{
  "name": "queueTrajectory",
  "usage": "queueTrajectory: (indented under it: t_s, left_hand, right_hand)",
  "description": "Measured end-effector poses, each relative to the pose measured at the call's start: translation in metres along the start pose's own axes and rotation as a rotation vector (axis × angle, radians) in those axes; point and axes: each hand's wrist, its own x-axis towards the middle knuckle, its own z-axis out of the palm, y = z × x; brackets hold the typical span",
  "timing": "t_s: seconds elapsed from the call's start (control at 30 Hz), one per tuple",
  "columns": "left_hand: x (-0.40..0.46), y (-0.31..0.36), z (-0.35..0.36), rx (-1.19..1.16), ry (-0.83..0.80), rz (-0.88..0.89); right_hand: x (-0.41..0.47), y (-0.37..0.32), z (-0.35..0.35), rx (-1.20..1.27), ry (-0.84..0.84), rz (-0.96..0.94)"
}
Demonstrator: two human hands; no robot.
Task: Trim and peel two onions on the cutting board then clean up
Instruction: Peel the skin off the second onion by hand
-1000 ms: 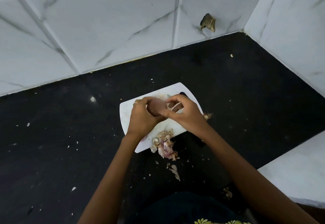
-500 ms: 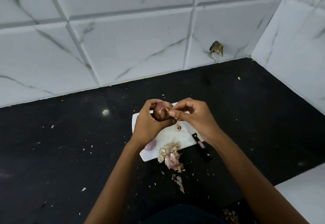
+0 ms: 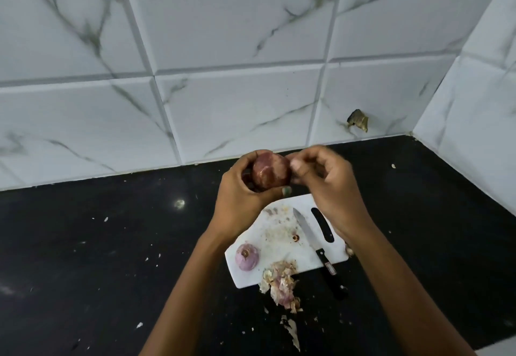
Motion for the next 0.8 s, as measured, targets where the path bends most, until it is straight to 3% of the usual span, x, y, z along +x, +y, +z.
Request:
queueTrajectory:
  t_s: [0.1, 0.27, 0.33, 0.4, 0.47, 0.53, 0.63, 0.7, 0.8]
  left_hand:
    - [-0.002, 0.005, -0.004, -0.016, -0.011, -0.004]
    - [-0.007, 0.007, -0.005, -0.031, -0.005, -0.02]
    - [-0.009, 0.004, -0.007, -0.026, 0.003, -0.029]
    - [-0.01, 0.0, -0.008, -0.017, 0.011, -0.04]
    - [-0.012, -0.002, -0.008, 0.002, 0.018, -0.046]
    - [-0.012, -0.003, -0.008, 0.024, 0.024, -0.045]
    - [-0.012, -0.004, -0.007, 0.055, 0.043, -0.03]
    - [-0.012, -0.002, -0.006, 0.062, 0.05, -0.016]
    - [-0.011, 0.001, -0.005, 0.079, 0.053, -0.004]
  right_hand:
    - [0.004, -0.012, -0.003, 0.153, 0.068, 0.047]
    - [-0.003, 0.007, -0.008, -0.139, 0.054, 0.07]
    - [-0.011, 0.03, -0.01, -0.423, -0.053, 0.153]
    - [-0.024, 0.051, -0.009, -0.671, -0.282, 0.302]
    - [-0.033, 0.065, -0.006, -0.798, -0.421, 0.364]
    - [-0.035, 0.06, -0.003, -0.705, -0.278, 0.258]
    - [-0.027, 0.03, -0.001, -0.265, 0.049, -0.001]
    - [-0.023, 0.01, 0.002, -0.137, 0.065, -0.119]
    - [-0.019, 0.0, 0.01, -0.188, -0.02, -0.161]
